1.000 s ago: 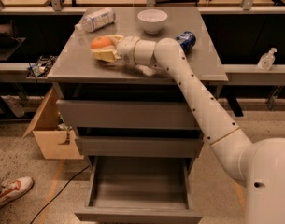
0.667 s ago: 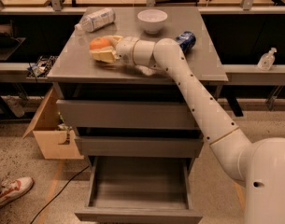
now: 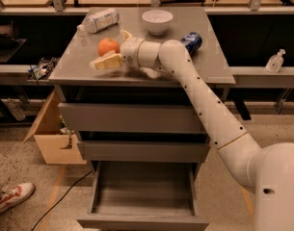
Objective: Pick orange from bottom drawer and place on counter
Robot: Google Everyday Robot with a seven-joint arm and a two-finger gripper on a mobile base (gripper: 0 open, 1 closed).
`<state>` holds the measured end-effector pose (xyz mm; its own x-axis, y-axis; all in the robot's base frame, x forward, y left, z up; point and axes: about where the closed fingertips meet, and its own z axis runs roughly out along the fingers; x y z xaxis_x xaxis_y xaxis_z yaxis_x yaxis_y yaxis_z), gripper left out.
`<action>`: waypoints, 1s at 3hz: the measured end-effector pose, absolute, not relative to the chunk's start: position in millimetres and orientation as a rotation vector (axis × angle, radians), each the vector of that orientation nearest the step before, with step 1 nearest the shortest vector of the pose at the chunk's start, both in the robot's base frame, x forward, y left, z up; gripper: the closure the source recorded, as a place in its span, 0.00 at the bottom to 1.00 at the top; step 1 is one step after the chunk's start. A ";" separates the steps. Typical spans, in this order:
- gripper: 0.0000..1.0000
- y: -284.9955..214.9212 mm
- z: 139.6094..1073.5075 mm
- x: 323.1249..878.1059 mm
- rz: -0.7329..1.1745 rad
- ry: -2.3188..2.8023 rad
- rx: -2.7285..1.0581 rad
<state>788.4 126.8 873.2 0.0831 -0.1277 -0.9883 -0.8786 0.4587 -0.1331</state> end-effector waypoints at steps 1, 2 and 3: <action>0.00 111.8 882.0 792.6 0.672 1.384 -0.941; 0.00 81.8 902.3 795.8 0.576 1.367 -0.914; 0.00 44.6 917.6 797.6 0.486 1.353 -0.860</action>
Offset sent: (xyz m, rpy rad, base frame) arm 0.0119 -0.0919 0.0575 -0.0374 -0.1634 -0.2130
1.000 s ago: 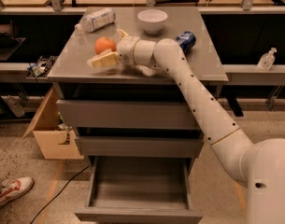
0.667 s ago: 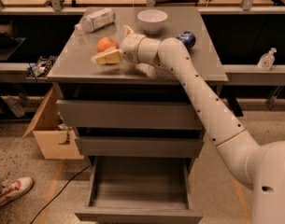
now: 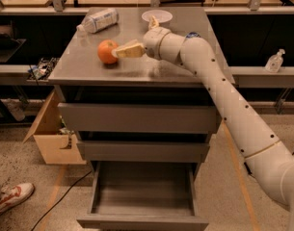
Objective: Pick orange from bottom drawer and place on counter
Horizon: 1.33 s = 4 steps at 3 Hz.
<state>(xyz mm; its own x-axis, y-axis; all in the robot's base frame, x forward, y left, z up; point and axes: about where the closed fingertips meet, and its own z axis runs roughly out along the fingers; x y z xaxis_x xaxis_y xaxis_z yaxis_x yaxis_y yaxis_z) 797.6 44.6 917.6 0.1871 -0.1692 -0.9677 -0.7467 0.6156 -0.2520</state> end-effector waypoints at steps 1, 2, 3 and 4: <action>0.00 -2.2 933.1 801.9 0.400 1.352 -0.795; 0.00 -45.3 941.1 811.9 0.347 1.369 -0.727; 0.00 -83.7 956.6 820.5 0.289 1.380 -0.672; 0.00 -120.9 974.5 826.6 0.227 1.390 -0.622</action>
Offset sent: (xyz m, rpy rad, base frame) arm 0.0284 -0.1560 0.0340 0.0427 -0.0411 -0.2858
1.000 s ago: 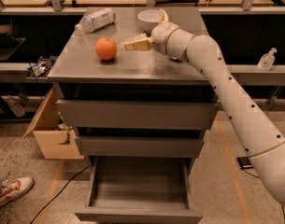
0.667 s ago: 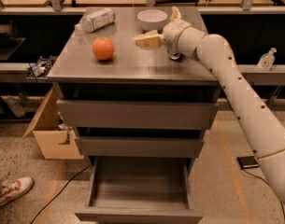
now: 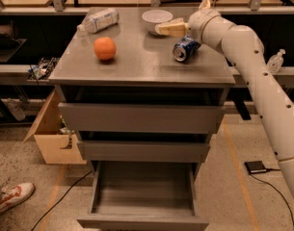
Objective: Pick orange from bottom drawer and place on counter
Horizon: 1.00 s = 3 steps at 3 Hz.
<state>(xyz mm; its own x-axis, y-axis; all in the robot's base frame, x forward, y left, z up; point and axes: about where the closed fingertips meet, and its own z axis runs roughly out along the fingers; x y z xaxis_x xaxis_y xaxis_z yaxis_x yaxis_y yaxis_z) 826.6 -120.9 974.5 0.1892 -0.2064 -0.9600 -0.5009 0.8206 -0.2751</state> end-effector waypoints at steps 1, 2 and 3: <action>0.00 -120.8 974.5 826.6 0.227 1.390 -0.623; 0.00 -130.2 978.1 827.9 0.195 1.383 -0.581; 0.00 -166.6 995.5 830.8 0.106 1.364 -0.494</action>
Offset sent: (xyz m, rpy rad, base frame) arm 0.0004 -0.0322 0.0109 0.0382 -0.0516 -0.1407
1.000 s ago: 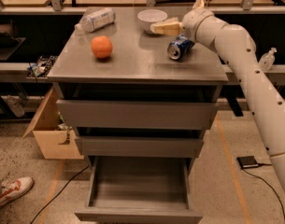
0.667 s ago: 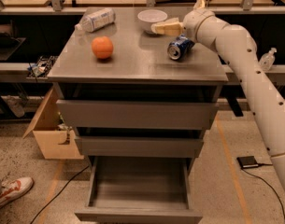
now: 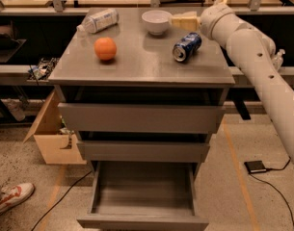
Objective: Pick orange from bottom drawer and place on counter
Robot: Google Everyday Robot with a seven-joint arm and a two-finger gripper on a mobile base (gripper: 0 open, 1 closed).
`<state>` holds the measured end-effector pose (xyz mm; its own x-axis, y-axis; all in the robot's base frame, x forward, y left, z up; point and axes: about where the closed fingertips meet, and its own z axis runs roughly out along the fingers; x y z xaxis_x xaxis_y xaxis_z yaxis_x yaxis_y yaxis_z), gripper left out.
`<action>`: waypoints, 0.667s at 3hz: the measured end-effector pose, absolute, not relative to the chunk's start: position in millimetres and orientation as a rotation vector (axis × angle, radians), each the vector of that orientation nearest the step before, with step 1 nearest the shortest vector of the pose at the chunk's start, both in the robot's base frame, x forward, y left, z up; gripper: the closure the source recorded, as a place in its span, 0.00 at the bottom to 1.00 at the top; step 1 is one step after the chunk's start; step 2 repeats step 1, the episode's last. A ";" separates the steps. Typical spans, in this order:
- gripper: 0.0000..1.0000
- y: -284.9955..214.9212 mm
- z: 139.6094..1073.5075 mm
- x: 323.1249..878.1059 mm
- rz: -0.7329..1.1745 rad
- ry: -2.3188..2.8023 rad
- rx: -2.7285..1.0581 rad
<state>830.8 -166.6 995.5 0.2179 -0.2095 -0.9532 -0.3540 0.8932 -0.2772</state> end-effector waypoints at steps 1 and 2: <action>0.00 -218.8 1011.8 834.9 0.012 1.351 -0.405; 0.00 -218.8 1011.8 834.9 0.012 1.351 -0.405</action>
Offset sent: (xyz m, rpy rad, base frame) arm 0.0000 0.0000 0.0000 0.0000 0.0000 0.0000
